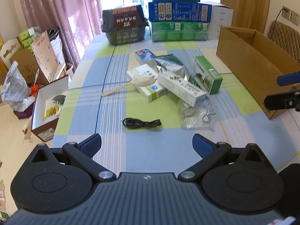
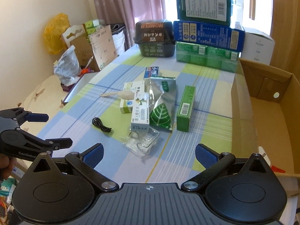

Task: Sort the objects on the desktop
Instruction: 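Bring both open tools back over the table, then grasp the black cable with the left tool while the right tool grasps the white ointment box, then lift the black cable and ointment box and carry both toward the cardboard box, then open both tools to drop the cable and ointment box into the box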

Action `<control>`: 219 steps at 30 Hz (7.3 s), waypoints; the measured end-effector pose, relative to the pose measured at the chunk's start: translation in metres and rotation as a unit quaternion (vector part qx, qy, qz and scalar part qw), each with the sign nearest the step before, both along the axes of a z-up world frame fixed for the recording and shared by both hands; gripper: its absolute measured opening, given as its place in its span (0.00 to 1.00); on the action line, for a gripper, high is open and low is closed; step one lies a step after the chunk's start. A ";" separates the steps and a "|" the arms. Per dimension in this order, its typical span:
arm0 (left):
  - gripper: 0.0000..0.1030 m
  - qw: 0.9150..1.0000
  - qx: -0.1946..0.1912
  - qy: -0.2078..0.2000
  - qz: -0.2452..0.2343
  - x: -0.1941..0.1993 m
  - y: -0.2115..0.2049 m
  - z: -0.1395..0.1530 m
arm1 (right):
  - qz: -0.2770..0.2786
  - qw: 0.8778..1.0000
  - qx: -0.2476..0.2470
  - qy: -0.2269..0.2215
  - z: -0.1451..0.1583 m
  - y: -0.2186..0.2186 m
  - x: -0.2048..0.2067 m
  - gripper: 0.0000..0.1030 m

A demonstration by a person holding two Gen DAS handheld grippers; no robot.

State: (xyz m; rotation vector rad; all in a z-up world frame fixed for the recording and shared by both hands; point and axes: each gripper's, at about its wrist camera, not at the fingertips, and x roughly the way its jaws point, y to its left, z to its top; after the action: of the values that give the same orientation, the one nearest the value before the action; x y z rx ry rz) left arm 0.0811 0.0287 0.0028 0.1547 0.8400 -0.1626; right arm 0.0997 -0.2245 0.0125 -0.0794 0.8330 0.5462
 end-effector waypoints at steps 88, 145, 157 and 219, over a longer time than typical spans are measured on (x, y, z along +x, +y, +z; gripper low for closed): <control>0.13 0.939 0.090 0.151 -0.296 0.048 -0.016 -0.079 | 0.080 0.977 -0.133 0.144 -0.070 0.006 0.055 0.35; 0.08 0.966 0.045 0.104 -0.233 0.030 -0.042 -0.034 | 0.026 0.992 -0.079 0.096 -0.050 -0.031 0.037 0.34; 0.08 0.969 0.008 0.066 -0.236 0.026 -0.104 0.034 | -0.004 0.999 -0.041 0.035 0.029 -0.067 0.020 0.35; 0.21 0.960 -0.046 0.032 -0.275 0.113 -0.319 0.055 | -0.162 0.986 -0.032 0.031 0.029 -0.233 0.120 0.35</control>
State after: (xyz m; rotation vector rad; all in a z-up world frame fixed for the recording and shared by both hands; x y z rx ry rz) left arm 0.1943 -0.2899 0.0579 0.2962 0.8359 -0.7319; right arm 0.2194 -0.4571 0.0417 0.0158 0.9031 0.2167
